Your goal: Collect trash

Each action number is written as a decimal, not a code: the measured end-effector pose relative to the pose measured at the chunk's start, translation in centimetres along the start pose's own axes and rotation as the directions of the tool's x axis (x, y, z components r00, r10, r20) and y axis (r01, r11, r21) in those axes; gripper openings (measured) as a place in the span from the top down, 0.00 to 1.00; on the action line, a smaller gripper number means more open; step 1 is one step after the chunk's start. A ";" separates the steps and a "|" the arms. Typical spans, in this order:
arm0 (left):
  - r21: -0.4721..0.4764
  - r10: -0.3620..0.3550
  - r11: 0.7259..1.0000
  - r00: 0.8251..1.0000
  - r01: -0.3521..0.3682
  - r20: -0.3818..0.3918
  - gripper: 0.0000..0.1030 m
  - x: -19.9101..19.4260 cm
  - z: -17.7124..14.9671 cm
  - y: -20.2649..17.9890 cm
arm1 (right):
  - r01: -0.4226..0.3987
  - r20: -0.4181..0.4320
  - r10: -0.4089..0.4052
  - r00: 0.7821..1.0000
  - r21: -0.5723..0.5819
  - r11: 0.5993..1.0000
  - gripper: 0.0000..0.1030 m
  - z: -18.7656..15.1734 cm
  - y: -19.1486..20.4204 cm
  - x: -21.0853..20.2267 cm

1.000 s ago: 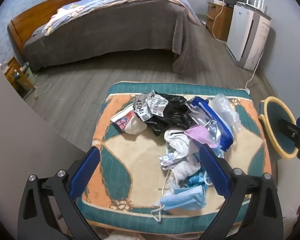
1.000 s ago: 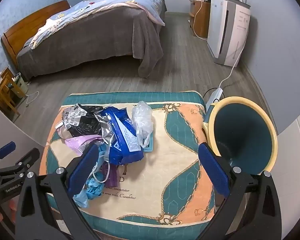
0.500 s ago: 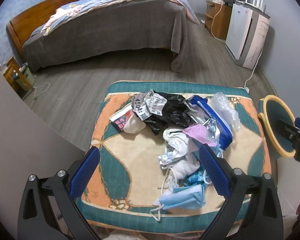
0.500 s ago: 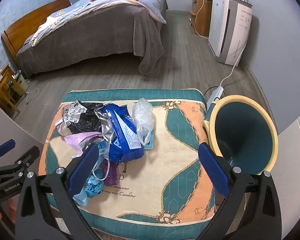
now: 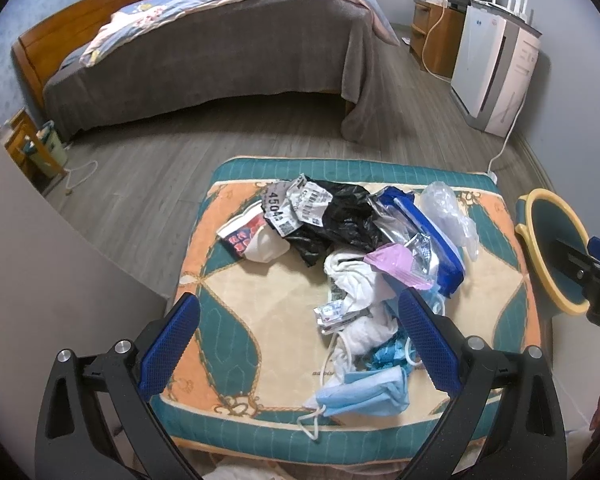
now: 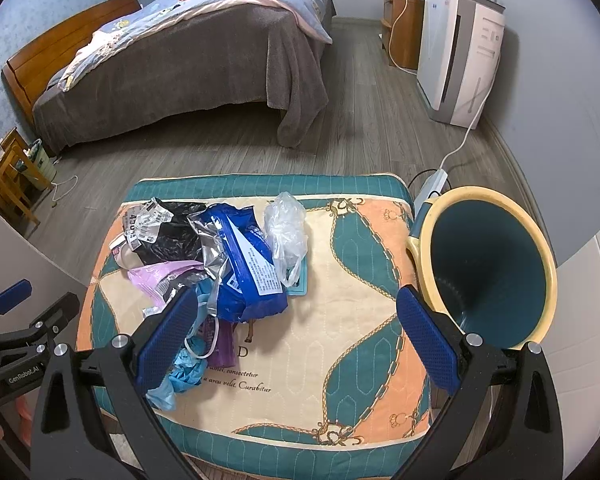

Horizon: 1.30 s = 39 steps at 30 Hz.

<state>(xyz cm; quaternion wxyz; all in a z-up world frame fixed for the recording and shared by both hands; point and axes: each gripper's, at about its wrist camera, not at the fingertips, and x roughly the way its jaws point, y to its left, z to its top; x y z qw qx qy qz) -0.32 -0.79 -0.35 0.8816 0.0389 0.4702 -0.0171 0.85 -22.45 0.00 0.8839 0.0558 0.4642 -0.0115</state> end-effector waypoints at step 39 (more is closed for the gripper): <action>0.004 0.002 1.000 1.000 -0.002 -0.004 0.05 0.1 -0.2 0.0 | 0.003 -0.012 -0.003 1.000 -0.002 1.000 0.05 -0.1 0.0 0.3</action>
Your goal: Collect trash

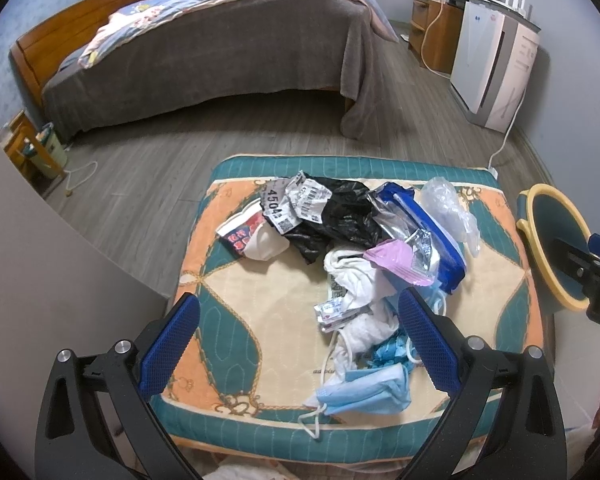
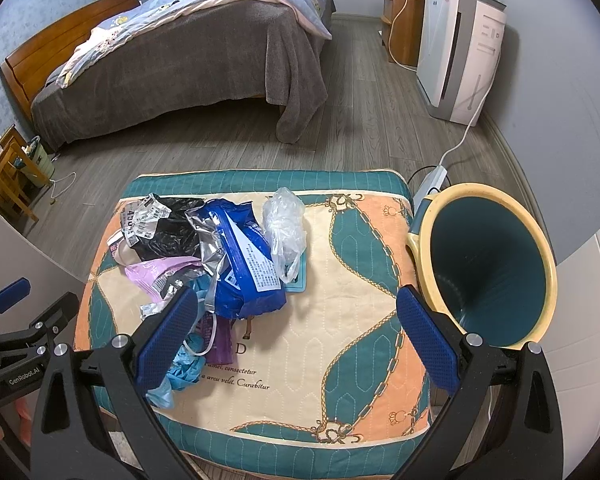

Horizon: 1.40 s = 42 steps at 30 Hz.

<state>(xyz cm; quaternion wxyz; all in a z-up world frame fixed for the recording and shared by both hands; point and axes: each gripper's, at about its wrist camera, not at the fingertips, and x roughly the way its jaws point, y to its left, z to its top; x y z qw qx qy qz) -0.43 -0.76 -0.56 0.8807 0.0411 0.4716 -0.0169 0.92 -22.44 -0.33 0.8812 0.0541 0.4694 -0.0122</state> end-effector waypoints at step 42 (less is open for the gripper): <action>0.214 -0.118 0.973 0.980 0.082 0.162 0.05 3.4 2.5 -2.2 | -0.026 -0.055 0.026 0.998 -0.005 1.000 0.05 4.9 -2.8 6.6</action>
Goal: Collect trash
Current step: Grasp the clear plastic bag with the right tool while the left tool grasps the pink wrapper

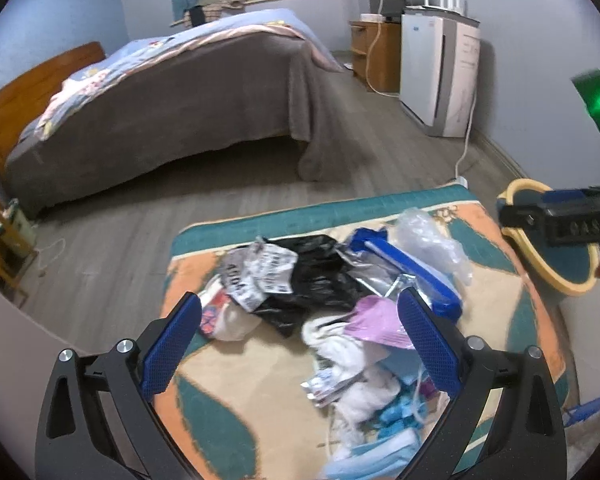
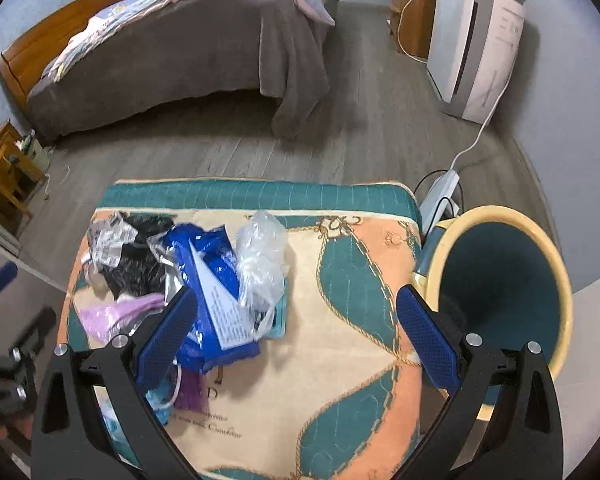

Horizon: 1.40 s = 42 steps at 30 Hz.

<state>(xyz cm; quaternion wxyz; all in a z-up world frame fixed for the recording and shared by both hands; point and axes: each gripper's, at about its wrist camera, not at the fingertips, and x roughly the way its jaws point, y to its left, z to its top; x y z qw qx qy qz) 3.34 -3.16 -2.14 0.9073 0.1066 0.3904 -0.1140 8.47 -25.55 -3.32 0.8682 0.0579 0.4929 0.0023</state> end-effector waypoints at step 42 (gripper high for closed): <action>0.091 -0.243 0.966 0.970 0.240 0.021 0.62 -3.5 2.1 -4.9 | -0.127 -0.018 0.128 0.992 0.048 0.991 0.75 2.0 -1.2 -1.0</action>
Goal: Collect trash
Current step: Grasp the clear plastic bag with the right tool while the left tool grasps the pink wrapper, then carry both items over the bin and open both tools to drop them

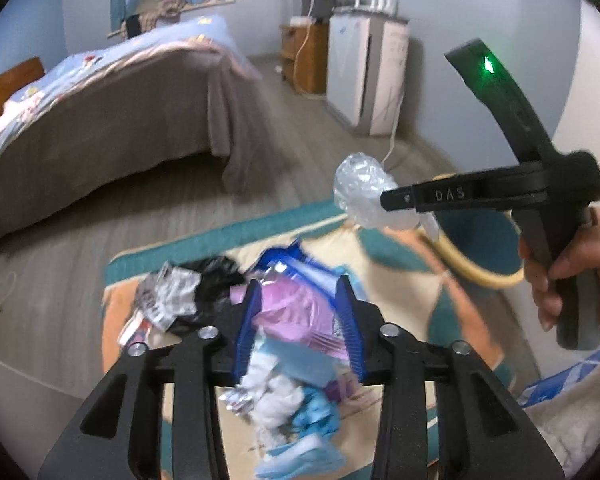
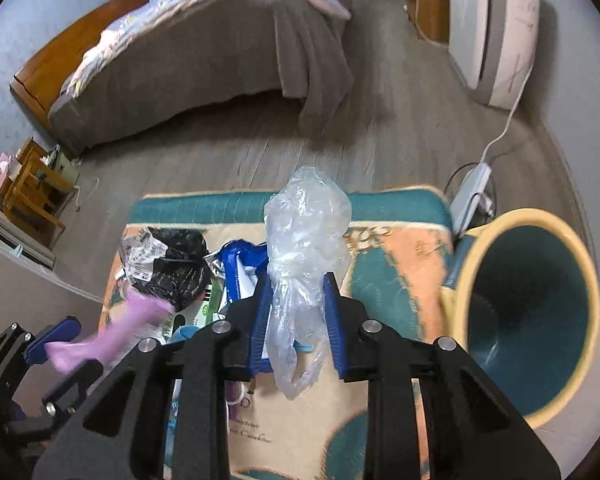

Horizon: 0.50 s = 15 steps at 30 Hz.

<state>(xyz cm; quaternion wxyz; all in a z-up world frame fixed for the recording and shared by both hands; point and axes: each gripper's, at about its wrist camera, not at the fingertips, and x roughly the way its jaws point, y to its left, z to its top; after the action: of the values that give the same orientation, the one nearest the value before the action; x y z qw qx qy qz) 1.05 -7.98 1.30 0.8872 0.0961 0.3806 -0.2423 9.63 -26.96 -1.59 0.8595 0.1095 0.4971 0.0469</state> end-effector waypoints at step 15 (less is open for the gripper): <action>-0.011 0.043 0.999 0.984 -0.045 -0.170 0.37 6.2 -1.5 -2.7 | 0.057 0.050 -0.063 0.997 0.109 0.992 0.75 -2.6 -10.4 -6.3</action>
<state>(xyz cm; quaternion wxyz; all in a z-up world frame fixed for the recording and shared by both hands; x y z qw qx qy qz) 2.43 -12.01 -4.14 0.8573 0.1182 0.4545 -0.2107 3.89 -37.88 0.03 0.8663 0.1418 0.4789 -0.0085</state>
